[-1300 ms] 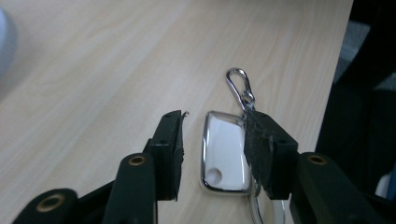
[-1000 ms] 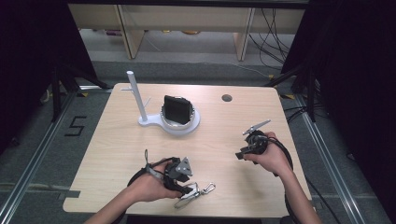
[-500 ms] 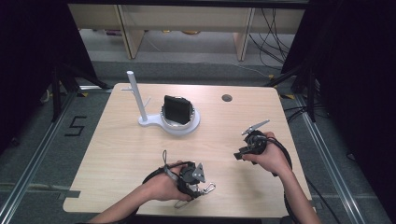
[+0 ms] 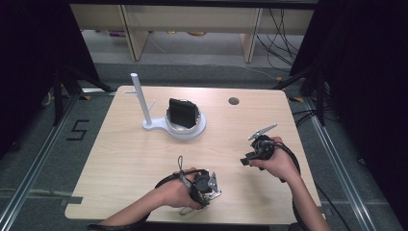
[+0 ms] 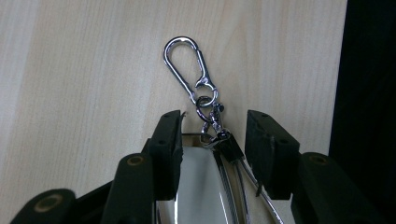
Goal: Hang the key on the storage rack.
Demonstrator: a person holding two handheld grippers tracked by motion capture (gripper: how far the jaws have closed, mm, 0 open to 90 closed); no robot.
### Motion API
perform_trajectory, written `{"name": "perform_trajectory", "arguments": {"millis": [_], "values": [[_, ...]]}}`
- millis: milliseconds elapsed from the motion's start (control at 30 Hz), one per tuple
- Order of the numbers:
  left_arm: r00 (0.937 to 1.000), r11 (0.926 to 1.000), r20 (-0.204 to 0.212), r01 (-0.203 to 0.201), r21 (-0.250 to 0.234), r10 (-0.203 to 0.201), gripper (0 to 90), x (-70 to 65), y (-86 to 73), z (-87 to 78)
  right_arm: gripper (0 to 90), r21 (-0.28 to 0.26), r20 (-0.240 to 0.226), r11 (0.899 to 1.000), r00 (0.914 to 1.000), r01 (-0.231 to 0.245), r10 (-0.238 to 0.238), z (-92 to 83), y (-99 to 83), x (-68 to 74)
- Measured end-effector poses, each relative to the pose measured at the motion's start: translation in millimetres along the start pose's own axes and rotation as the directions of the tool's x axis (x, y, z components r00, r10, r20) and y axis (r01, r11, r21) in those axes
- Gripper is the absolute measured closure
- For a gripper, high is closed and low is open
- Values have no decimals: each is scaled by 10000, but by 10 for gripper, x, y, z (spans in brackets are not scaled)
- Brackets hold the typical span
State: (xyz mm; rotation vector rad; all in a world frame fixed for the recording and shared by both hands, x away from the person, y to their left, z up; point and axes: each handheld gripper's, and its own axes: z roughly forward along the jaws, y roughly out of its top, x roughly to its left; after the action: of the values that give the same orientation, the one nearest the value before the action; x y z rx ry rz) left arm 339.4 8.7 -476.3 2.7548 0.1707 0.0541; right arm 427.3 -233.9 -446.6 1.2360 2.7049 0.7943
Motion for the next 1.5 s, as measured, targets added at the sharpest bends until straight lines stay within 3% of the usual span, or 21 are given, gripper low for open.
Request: {"name": "perform_trajectory", "arguments": {"millis": [67,100,167,333,400,600,667,700,767,833,1100,1267,1400,1500], "values": [[10000,10000,-15,17,57,-17,575,-5,10,5,629,-45,48,10000,10000,58,-57,11,0,-10],[10000,10000,-46,-4,90,4,579,-6,15,5,630,120,199,9997,9996,-214,211,8,0,1],[9999,9999,-131,-28,134,30,583,-10,24,7,630,-32,-68,9999,9999,111,-111,3,-1,-7],[9998,9998,-198,-26,185,29,581,-14,42,11,629,-120,-82,9997,9997,207,-208,6,2,-11],[9998,9998,-203,-77,201,81,574,-12,60,1,629,-12,-53,10000,10000,11,-11,1,1,3],[9995,9997,-269,-179,140,183,563,-11,116,1,628,-99,-61,9999,10000,38,-38,-16,-1,-4],[9995,9995,-244,-188,249,194,561,-8,148,25,628,110,-152,9996,9996,-251,253,-42,2,7],[9994,9990,-249,-235,371,245,562,-5,153,41,628,-103,-35,9999,9999,100,-100,-29,3,-21],[9992,9979,-287,-257,599,274,563,-2,161,78,627,14,-138,9997,9996,-246,246,-36,-4,6],[9990,9963,-297,-301,810,326,566,1,170,104,627,-30,-34,9999,9999,-146,146,-23,-9,-11],[9999,9924,54,109,1225,-117,614,22,211,112,624,-9,-51,10000,10000,-21,21,-28,-16,-20],[9983,9881,284,464,1468,-511,741,92,217,106,623,-145,-60,9998,9999,148,-149,-17,-6,-18],[9993,9931,148,310,1131,-329,749,71,175,95,622,-139,-220,9998,9996,146,-149,-13,-26,-26],[9989,9960,87,446,776,-454,754,68,121,84,622,-119,-176,9999,9998,116,-118,-14,-34,-31]]}}
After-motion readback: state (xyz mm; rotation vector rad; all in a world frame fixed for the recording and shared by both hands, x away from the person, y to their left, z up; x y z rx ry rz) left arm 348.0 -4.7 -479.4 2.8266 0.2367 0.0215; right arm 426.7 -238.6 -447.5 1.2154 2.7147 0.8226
